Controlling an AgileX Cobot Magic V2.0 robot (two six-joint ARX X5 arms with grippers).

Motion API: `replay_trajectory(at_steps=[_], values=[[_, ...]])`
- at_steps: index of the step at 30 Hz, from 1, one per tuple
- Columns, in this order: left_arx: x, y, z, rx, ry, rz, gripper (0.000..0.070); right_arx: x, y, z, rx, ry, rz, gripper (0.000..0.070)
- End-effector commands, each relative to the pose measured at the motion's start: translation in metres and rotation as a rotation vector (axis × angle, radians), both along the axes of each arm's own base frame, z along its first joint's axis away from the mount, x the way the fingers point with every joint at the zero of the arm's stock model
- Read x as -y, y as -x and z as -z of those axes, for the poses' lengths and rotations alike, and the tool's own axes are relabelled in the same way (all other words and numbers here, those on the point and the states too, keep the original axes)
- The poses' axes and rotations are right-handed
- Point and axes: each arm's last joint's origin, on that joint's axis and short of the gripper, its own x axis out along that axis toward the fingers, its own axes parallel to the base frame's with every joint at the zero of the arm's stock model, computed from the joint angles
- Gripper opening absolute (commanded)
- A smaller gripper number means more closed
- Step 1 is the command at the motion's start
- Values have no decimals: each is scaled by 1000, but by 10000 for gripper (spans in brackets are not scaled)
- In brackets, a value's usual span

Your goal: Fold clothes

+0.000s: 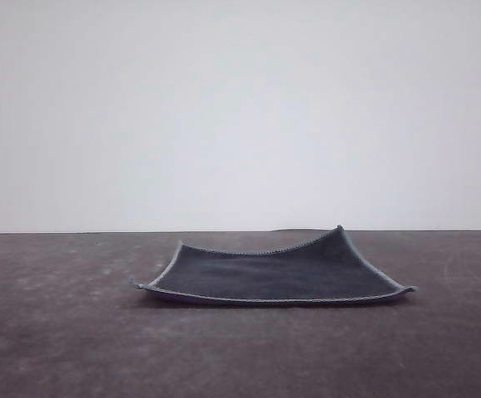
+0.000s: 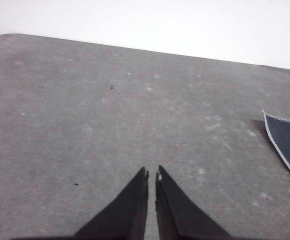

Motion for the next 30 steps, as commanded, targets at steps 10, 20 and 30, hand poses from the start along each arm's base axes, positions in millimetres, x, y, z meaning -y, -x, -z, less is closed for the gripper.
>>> replay_trajectory(at_steps=[10,20,30], values=[[0,-1,5,-3,0,-6,16,0,0,0,10,-10,6,10],[0,-1,5,-3,0,-6,16,0,0,0,11,-9,6,10],[0,-1,5,-3,0,-6,16,0,0,0,11,-9,6,10]])
